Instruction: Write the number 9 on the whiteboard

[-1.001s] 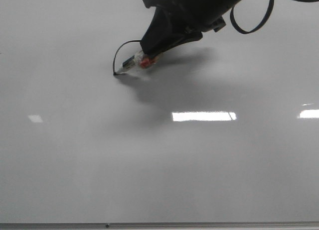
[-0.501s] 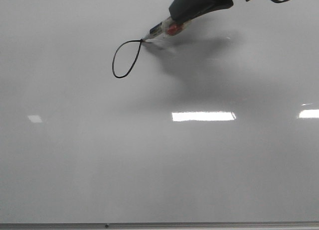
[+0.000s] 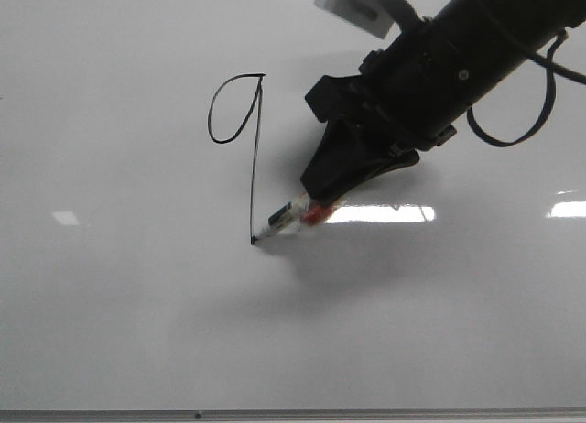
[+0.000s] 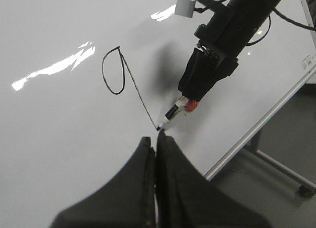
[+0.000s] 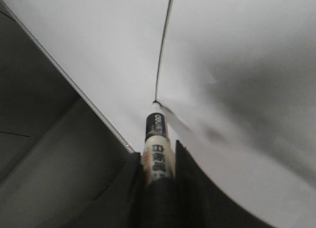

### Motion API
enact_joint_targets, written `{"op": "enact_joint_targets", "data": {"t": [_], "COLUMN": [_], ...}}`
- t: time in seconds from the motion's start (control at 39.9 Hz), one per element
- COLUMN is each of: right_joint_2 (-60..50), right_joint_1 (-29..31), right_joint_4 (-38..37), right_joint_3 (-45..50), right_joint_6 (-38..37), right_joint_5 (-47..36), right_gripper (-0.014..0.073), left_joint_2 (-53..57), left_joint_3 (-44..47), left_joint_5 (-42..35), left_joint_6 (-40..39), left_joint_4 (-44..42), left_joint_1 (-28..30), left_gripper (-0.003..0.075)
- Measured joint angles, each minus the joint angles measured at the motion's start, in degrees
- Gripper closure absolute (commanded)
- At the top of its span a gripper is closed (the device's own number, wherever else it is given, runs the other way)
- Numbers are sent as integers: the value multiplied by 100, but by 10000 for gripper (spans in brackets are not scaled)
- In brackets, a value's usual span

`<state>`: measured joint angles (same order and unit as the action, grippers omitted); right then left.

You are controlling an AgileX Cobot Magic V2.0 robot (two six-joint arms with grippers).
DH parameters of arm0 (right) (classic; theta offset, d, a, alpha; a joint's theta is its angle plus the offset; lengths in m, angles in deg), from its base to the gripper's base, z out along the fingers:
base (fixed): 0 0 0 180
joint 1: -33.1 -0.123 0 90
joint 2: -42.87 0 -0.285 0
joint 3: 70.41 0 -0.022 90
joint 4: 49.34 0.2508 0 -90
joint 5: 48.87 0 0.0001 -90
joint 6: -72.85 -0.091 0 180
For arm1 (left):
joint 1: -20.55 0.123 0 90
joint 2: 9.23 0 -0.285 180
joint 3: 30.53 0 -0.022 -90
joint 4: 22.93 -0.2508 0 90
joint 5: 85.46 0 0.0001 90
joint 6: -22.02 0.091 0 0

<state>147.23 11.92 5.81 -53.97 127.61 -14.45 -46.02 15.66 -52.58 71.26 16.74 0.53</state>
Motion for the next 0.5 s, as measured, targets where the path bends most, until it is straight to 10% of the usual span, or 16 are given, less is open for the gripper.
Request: {"op": "enact_joint_targets", "data": {"t": [0.15,0.38,0.5], "right_joint_2": [-615,-1151,-1164], "right_joint_1": [-29,-624,-1319], "right_joint_4": [-10,-446,-1098], "right_joint_3": [-217,-684,-834], "right_joint_6": [578,1862,2156], "right_joint_5": [718,1531,1563], "right_gripper": [652,652,652], "left_joint_2": [0,-874,-1911], "left_joint_3": [0,-707,-1311], "left_joint_5": [11,737,1327], "left_joint_6": [10,683,1650], "left_joint_4": [55,55,55], "left_joint_1": [0,0,0], "left_gripper": [698,260,270]}}
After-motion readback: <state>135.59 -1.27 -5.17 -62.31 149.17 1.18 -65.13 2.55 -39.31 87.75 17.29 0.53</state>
